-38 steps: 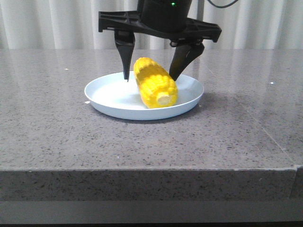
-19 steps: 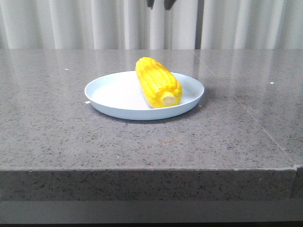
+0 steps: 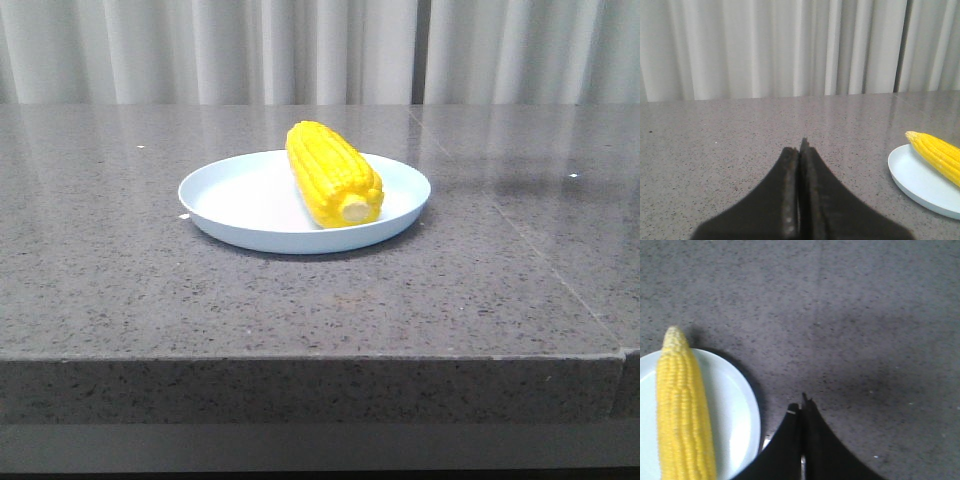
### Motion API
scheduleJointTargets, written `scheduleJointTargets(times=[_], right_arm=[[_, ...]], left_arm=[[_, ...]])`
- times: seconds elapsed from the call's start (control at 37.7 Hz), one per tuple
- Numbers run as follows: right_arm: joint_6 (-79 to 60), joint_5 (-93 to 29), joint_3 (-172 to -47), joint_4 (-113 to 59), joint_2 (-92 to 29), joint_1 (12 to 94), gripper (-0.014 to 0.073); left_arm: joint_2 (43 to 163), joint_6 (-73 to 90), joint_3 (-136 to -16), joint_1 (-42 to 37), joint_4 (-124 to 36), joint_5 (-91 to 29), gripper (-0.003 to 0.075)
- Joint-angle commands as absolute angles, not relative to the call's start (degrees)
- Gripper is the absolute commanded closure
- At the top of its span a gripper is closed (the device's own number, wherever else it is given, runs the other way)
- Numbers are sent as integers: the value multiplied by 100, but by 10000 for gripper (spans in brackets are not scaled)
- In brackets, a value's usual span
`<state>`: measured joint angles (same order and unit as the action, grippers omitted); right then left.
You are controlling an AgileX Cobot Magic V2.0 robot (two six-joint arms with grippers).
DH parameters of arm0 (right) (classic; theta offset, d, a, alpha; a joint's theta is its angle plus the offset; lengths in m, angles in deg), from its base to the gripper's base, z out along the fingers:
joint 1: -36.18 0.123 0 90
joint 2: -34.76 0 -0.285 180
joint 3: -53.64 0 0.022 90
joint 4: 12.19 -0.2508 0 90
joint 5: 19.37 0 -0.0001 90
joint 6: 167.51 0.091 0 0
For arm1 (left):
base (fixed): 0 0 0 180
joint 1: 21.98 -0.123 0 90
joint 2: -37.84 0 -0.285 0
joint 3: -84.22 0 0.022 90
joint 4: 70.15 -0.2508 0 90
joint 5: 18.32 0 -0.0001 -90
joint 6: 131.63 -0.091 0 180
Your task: Place corn on plate with both arms
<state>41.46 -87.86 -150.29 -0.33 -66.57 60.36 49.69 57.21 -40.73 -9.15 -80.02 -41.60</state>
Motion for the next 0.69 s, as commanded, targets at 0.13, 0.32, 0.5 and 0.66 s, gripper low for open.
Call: scheduleJointTargets(times=[0.13, 0.32, 0.5, 0.66], right_arm=[[3690, -8580, -14588, -173, -5750, 5217, 657], [3595, -8290, -13582, -197, -5083, 4633, 657], [3565, -7944, -12414, -219, -4306, 4358, 657], [3530, -7443, -11272, -277, -3501, 4358, 657]], left_arm=[[5037, 5741, -4222, -914, -8035, -3693, 741], [5037, 5741, -4222, -914, -8035, -3693, 741], [5037, 5741, -4222, -914, -8035, -3693, 741], [5037, 5741, -4222, -914, -8035, -3693, 741]])
